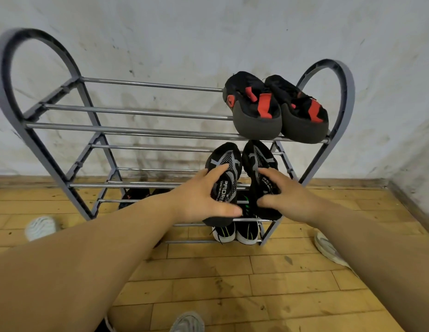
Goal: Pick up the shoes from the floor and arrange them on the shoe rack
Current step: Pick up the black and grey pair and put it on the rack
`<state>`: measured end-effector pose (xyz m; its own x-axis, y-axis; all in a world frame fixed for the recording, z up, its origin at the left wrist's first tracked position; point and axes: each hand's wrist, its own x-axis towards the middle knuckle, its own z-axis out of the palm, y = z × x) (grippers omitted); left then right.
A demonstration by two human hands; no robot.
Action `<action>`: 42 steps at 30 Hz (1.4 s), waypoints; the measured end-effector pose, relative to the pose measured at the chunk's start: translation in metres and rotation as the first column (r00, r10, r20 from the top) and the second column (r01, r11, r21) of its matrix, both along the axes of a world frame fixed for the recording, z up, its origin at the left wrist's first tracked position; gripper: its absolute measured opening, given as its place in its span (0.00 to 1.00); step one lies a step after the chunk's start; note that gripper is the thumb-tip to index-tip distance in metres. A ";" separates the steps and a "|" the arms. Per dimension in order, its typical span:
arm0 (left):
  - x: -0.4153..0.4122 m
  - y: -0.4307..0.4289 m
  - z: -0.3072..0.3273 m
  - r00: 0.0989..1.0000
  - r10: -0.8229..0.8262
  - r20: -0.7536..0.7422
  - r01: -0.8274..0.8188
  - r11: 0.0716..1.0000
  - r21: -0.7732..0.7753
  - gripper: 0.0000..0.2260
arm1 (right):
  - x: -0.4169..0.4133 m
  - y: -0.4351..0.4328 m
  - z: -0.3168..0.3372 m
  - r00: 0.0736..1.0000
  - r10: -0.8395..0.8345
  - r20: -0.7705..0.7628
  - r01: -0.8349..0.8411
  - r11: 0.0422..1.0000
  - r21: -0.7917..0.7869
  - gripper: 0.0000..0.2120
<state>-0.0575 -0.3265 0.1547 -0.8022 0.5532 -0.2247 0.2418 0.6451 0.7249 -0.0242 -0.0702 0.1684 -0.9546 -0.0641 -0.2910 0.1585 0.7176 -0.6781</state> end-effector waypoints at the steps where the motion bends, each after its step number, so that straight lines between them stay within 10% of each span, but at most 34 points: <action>1: 0.001 0.000 -0.001 0.998 -0.042 -0.039 0.039 0.997 -0.069 0.54 | 0.001 -0.001 -0.001 0.998 0.059 0.001 -0.059 0.996 0.070 0.47; 7: 0.007 0.014 -0.007 0.957 -0.216 -0.194 0.150 0.941 -0.304 0.44 | 0.005 -0.006 -0.004 0.987 0.160 -0.025 -0.149 0.960 0.237 0.46; 15: -0.005 0.028 0.001 0.966 -0.048 -0.254 0.035 0.998 -0.057 0.29 | 0.001 0.004 -0.002 0.989 0.114 -0.091 -0.090 0.967 0.236 0.32; 42: -0.047 0.066 -0.030 0.969 0.176 -0.172 -0.180 0.984 -0.007 0.44 | -0.023 0.023 -0.021 0.964 0.062 -0.258 0.045 0.919 0.391 0.33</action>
<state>-0.1044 -0.2608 0.1252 -0.9147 0.3944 -0.0877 0.2397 0.7045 0.6680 -0.0474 -0.0470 0.1475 -0.9993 -0.0051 -0.0360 0.0082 0.9333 -0.3591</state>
